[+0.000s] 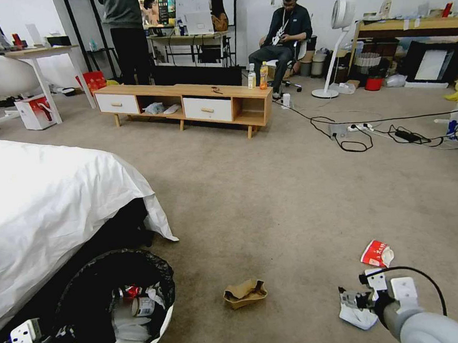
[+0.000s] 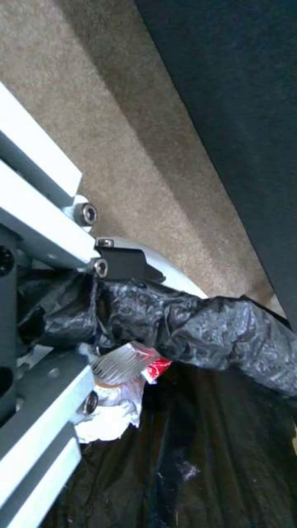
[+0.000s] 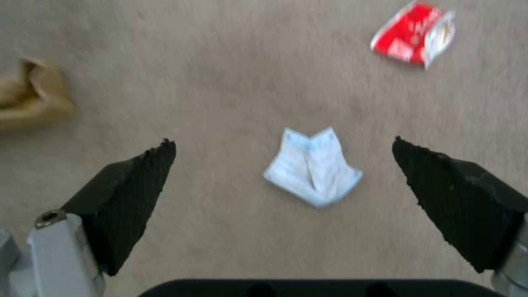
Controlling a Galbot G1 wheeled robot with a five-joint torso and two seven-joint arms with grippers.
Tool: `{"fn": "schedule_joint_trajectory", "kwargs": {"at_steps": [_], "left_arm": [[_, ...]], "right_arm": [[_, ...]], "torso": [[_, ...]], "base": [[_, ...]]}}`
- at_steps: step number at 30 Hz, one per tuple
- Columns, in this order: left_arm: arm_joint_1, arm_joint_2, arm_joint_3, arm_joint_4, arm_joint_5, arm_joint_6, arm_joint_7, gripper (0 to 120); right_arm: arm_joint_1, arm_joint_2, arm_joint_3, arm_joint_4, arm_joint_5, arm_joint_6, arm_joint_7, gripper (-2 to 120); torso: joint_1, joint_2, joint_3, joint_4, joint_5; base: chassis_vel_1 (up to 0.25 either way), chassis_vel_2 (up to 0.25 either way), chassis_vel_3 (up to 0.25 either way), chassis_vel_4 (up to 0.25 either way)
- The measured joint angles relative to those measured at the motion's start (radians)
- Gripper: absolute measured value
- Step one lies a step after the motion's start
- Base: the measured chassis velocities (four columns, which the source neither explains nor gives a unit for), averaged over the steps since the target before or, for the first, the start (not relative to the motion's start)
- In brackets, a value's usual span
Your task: Pick up the trash bin and place the garbage on the floor into it.
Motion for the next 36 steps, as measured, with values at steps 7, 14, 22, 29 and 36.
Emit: {"fn": "schedule_joint_trajectory", "kwargs": {"at_steps": [7, 14, 22, 29, 36], "left_arm": [[0.001, 0.007, -0.005, 0.008, -0.003, 0.0, 0.002, 1], [-0.002, 0.008, -0.003, 0.013, -0.004, 0.0, 0.002, 1], [-0.002, 0.005, -0.002, 0.017, -0.003, 0.0, 0.001, 1], [-0.003, -0.001, -0.002, 0.024, 0.0, 0.0, 0.001, 1], [-0.006, -0.007, 0.0, 0.029, 0.003, 0.0, 0.0, 1]], "right_arm": [[0.026, 0.02, -0.036, -0.125, -0.001, 0.006, -0.002, 100], [0.066, 0.033, -0.059, -0.225, -0.006, 0.026, -0.018, 100], [0.117, 0.051, -0.084, -0.329, -0.027, 0.062, -0.05, 100], [0.161, 0.065, -0.096, -0.423, -0.049, 0.101, -0.075, 99], [0.201, 0.076, -0.115, -0.498, -0.073, 0.122, -0.095, 97]], "torso": [[0.0, 0.0, 0.0, 0.0, 0.0001], [0.0, 0.0, 0.0, 0.0001, -0.0001], [0.0, 0.0, 0.0, 0.0, 0.0], [0.0, 0.0, 0.0, 0.0, -0.0002], [0.0, 0.0, 0.0, 0.0001, -0.0001]], "base": [[0.0, 0.0, 0.0, 0.0], [0.0, 0.0, 0.0, 0.0], [0.0, 0.0, 0.0, 0.0], [0.0, 0.0, 0.0, 0.0], [0.0, 0.0, 0.0, 0.0]]}}
